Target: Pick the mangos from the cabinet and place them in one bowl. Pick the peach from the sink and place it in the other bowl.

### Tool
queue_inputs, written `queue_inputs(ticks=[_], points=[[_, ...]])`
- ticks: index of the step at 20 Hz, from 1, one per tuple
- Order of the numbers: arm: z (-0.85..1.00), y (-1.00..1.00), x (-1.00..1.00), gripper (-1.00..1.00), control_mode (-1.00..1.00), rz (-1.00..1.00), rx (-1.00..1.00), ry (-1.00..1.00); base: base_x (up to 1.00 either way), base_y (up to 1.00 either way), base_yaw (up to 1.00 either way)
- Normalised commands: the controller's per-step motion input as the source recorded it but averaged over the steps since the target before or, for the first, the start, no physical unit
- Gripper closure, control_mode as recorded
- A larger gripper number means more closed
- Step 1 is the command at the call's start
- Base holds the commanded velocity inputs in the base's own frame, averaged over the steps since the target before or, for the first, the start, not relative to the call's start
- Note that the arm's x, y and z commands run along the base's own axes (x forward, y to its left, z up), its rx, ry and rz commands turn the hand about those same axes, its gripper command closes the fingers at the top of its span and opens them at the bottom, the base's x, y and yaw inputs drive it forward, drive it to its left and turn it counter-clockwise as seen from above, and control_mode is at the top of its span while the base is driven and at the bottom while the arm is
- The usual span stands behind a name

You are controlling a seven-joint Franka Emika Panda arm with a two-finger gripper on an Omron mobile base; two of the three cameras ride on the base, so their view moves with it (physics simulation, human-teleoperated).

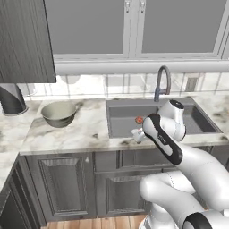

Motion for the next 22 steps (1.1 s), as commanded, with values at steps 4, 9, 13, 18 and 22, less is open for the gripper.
queue_inputs(ticks=[4,9,13,18,22], points=[[0.00,0.00,0.00,-1.00,1.00,0.00,0.00,0.00,0.21,0.25,0.00],[0.00,0.00,0.00,-1.00,1.00,0.00,0.00,0.00,0.26,0.17,0.00],[0.00,0.00,0.00,-1.00,1.00,0.00,0.00,0.00,0.41,0.00,0.00],[0.00,0.00,0.00,-1.00,1.00,0.00,0.00,0.00,0.53,0.00,0.00],[0.00,0.00,0.00,-1.00,1.00,0.00,0.00,0.00,0.50,0.00,0.00]])
